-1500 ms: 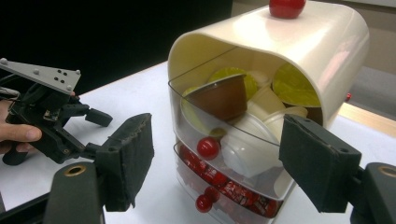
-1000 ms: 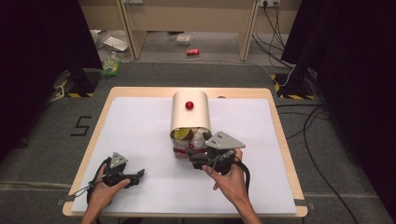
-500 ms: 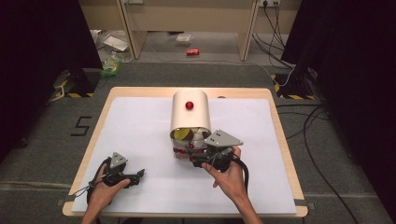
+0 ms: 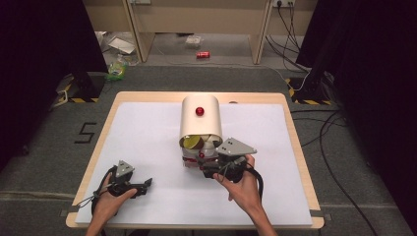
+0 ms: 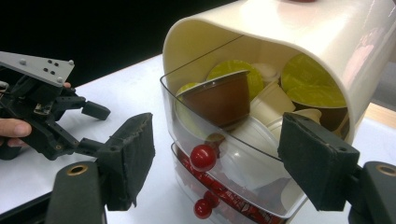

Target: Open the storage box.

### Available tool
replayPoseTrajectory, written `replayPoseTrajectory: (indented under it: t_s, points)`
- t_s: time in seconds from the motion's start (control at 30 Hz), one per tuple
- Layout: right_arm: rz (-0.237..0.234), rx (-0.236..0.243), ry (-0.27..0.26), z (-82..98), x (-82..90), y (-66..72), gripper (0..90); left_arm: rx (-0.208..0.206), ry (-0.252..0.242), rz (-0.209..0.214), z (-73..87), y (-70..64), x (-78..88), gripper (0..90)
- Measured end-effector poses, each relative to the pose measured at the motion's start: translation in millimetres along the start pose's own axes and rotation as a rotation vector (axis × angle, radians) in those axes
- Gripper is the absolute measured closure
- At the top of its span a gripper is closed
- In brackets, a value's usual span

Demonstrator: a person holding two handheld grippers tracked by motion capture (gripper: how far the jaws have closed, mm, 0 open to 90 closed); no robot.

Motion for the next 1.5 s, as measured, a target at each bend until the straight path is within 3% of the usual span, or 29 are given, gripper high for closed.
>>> replayPoseTrajectory:
  t_s: [0.87,1.5]
  points:
    - [-0.053,0.012,0.016,7.8,25.4,25.2,28.1,0.000,-0.001,0.000,0.0,0.0,0.0,12.9]
    - [-0.064,0.014,0.022,12.1,32.8,33.9,28.1,0.000,-0.001,0.000,0.1,0.0,0.0,12.9]
Point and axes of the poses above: each handheld gripper's, and its own axes: x roughly backward along the jaws, z roughly out of its underside, y roughly to its left, the point moved 7 cm from there along -x, roughly forward along the jaws, and after that the axes turned 12 degrees about x, right-handed, at the moved point
